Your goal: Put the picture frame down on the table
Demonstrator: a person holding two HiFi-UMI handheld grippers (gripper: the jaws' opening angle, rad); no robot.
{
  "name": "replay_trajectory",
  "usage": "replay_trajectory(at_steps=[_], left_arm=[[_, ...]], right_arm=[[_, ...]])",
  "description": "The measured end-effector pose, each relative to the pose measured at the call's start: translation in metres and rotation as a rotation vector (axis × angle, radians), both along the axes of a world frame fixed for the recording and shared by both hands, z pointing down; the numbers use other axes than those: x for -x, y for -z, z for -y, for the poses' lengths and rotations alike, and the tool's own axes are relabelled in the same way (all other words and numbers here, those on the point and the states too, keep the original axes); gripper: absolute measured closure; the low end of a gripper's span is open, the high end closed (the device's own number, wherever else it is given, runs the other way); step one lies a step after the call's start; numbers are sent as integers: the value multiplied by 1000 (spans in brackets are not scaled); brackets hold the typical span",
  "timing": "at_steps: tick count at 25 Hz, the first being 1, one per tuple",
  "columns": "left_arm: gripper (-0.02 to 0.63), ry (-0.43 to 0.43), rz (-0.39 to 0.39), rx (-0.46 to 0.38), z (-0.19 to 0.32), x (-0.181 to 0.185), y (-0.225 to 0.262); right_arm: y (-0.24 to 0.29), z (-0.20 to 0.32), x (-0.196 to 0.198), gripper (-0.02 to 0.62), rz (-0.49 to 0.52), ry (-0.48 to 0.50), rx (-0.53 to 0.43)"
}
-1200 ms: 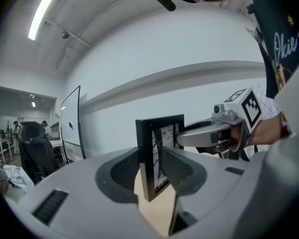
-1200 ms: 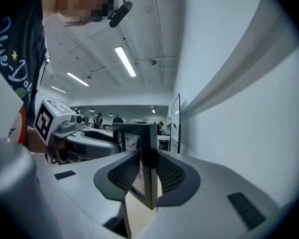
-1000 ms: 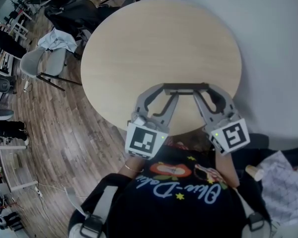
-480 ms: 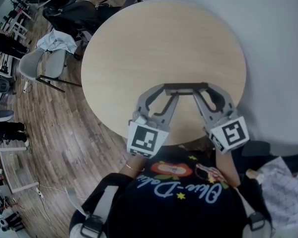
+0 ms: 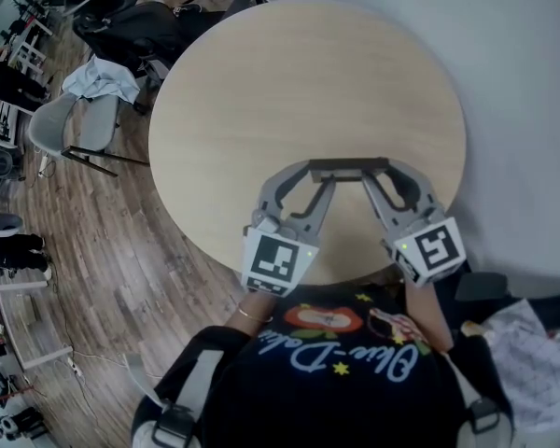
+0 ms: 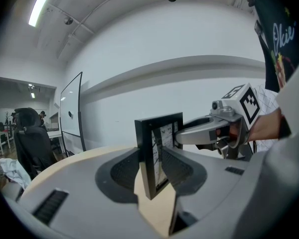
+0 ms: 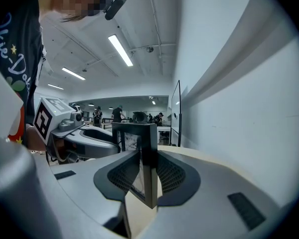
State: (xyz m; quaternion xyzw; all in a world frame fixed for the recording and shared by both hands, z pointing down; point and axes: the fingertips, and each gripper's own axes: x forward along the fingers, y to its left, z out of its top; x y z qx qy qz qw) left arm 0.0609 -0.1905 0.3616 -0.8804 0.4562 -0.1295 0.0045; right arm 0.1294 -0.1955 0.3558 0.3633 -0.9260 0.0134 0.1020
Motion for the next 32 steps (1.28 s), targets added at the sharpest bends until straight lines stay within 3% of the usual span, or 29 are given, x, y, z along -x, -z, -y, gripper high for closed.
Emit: replay_trajectory(at_steps=[14, 32], left_arm=[[477, -3, -7, 68, 28, 1, -34], [477, 6, 29, 221, 52, 2, -99]], right_arm=[[-33, 27, 0, 511, -19, -12, 81], [-100, 58, -3, 511, -43, -2, 221]])
